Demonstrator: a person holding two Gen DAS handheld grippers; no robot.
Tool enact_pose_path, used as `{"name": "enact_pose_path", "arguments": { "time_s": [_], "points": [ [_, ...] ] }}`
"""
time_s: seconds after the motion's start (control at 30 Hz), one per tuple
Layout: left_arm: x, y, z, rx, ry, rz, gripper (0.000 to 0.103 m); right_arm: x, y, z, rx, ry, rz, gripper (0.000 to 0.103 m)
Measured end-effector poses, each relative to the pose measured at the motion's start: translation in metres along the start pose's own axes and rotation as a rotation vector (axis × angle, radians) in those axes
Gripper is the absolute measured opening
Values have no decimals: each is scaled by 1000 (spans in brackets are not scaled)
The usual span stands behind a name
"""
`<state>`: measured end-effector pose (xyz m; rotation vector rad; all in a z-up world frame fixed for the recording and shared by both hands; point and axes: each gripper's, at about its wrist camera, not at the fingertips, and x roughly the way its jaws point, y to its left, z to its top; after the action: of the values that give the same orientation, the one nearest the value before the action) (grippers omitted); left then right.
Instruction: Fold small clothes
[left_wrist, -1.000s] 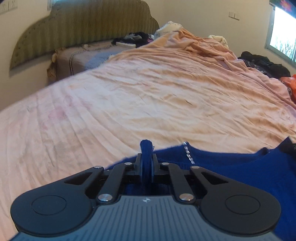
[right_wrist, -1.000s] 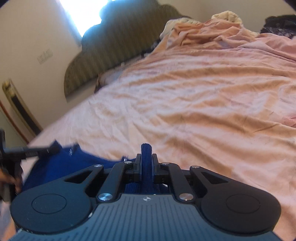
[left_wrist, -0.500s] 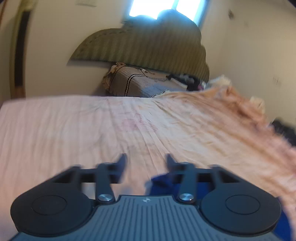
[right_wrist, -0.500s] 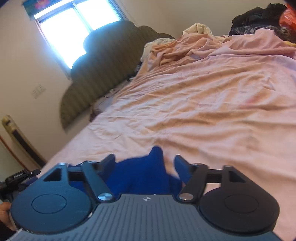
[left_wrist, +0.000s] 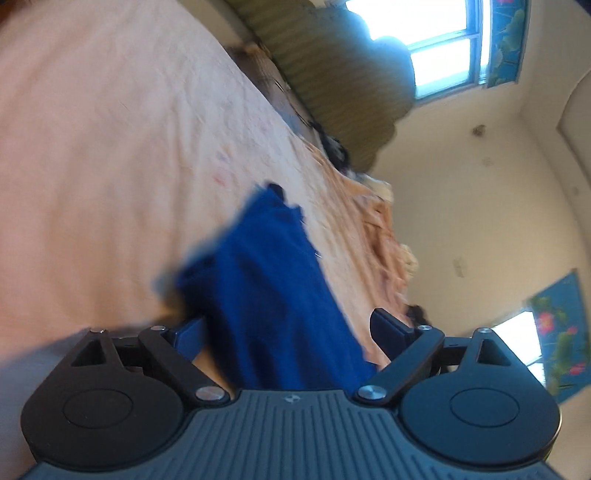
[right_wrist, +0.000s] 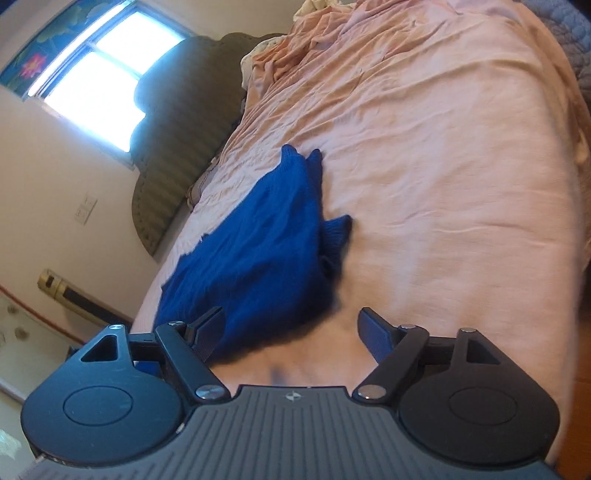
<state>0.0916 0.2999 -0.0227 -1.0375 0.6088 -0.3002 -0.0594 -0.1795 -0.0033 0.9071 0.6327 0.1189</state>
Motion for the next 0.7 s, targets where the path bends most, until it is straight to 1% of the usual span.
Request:
{"name": "enact_pose_path", "arguments": {
  "time_s": [0.07, 0.13, 0.2, 0.27, 0.33, 0.37, 0.43, 0.53, 0.57, 0.63, 0.67, 0.7],
  "points": [
    [16, -9, 2, 39, -16, 37, 92, 19, 5, 5, 59, -3, 26, 83],
    [27, -14, 4, 76, -33, 83, 92, 33, 9, 9, 103, -34, 9, 83],
    [33, -16, 5, 89, -45, 110, 90, 45, 14, 12, 131, -56, -13, 82],
    [32, -17, 4, 98, -43, 133, 88, 51, 15, 13, 170, -64, -23, 76],
    [26, -16, 1, 118, -32, 140, 88, 52, 12, 10, 208, -37, 6, 76],
    [24, -15, -1, 129, -25, 138, 88, 51, 10, 8, 220, -29, 14, 73],
    [16, -12, -4, 147, -24, 119, 88, 47, 10, 4, 224, -15, 30, 73],
    [20, -13, -6, 167, -38, 120, 88, 53, 14, 3, 201, -17, 11, 73],
    [24, -15, -5, 161, -37, 116, 88, 55, 17, 4, 203, -16, 4, 73],
    [27, -16, -4, 146, -61, 120, 88, 60, 21, 5, 204, -8, -7, 72],
    [29, -16, -4, 146, -62, 133, 84, 60, 22, 5, 197, -3, -9, 71],
    [30, -17, -4, 146, -62, 150, 76, 60, 23, 4, 187, -2, -12, 70]
  ]
}}
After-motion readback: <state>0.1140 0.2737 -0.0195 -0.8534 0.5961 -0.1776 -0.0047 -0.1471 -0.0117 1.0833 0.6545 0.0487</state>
